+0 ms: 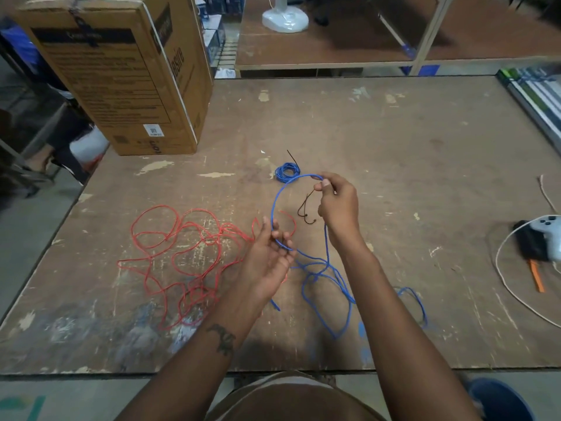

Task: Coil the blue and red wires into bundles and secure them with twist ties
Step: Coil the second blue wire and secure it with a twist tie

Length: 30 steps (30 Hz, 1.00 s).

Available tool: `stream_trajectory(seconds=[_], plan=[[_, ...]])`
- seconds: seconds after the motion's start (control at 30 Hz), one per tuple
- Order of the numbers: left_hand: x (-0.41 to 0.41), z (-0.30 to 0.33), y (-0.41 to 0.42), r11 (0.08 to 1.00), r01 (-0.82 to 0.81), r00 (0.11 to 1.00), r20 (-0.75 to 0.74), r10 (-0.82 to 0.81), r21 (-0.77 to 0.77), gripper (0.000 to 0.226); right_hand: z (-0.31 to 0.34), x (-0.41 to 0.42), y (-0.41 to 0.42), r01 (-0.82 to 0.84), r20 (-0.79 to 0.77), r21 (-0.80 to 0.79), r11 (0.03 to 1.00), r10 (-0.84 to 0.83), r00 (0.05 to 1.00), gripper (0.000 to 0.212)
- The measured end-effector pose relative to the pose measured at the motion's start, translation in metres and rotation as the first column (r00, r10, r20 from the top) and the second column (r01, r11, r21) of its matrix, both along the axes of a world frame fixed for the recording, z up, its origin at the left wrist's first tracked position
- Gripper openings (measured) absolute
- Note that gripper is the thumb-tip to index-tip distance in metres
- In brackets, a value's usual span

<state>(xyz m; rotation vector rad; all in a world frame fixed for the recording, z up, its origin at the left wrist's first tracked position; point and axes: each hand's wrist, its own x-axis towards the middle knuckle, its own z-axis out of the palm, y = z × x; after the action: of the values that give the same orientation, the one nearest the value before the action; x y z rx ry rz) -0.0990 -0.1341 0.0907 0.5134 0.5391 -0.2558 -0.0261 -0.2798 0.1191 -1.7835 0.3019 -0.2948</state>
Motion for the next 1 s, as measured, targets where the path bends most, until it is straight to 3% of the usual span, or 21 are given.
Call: stream_trajectory(seconds=[0.1, 0.17, 0.27, 0.37, 0.5, 0.63, 0.73, 0.8, 0.93, 1.0], plan=[[-0.011, 0.000, -0.010, 0.999, -0.050, 0.996, 0.069, 0.050, -0.002, 0.020, -0.001, -0.002, -0.012, -0.064, -0.025, -0.145, 0.987, 0.061, 0.998, 0.023], [-0.008, 0.006, -0.012, 0.997, -0.081, 0.979, 0.190, 0.078, 0.006, 0.025, -0.004, -0.007, -0.016, -0.085, -0.012, -0.239, 0.967, 0.085, 0.996, 0.014], [-0.004, 0.017, -0.015, 0.904, -0.086, 0.888, 0.443, -0.121, 0.418, 0.038, -0.008, -0.013, -0.015, -0.064, -0.022, -0.351, 0.934, 0.060, 0.998, 0.008], [0.011, 0.028, -0.013, 0.720, -0.073, 0.769, 0.499, -0.400, 0.690, 0.045, -0.007, -0.016, -0.009, -0.105, -0.073, -0.471, 0.876, 0.080, 0.994, 0.008], [0.039, 0.049, -0.013, 0.662, -0.006, 0.631, 0.516, -0.579, 0.750, 0.046, -0.007, -0.030, -0.003, -0.398, -0.219, -0.514, 0.759, 0.333, 0.917, 0.021], [0.055, 0.061, -0.018, 0.666, 0.021, 0.624, 0.510, -0.591, 0.746, 0.040, -0.020, -0.052, -0.003, -0.503, -0.228, -0.564, 0.654, 0.462, 0.857, 0.036], [0.065, 0.054, -0.019, 0.661, 0.017, 0.617, 0.512, -0.597, 0.750, 0.047, -0.016, -0.074, -0.011, -0.592, -0.297, -0.537, 0.601, 0.522, 0.800, 0.048], [0.066, 0.046, -0.020, 0.637, 0.024, 0.627, 0.485, -0.610, 0.770, 0.046, -0.004, -0.085, -0.019, -0.626, -0.305, -0.491, 0.606, 0.553, 0.775, 0.045], [0.061, 0.027, -0.024, 0.433, -0.030, 0.586, 0.367, -0.723, 0.901, 0.043, 0.023, -0.095, -0.037, -0.592, -0.260, -0.325, 0.738, 0.532, 0.806, 0.014], [0.059, 0.027, -0.023, 0.278, -0.096, 0.554, 0.283, -0.783, 0.956, 0.045, 0.032, -0.097, -0.047, -0.628, -0.247, -0.077, 0.774, 0.595, 0.765, 0.012]])
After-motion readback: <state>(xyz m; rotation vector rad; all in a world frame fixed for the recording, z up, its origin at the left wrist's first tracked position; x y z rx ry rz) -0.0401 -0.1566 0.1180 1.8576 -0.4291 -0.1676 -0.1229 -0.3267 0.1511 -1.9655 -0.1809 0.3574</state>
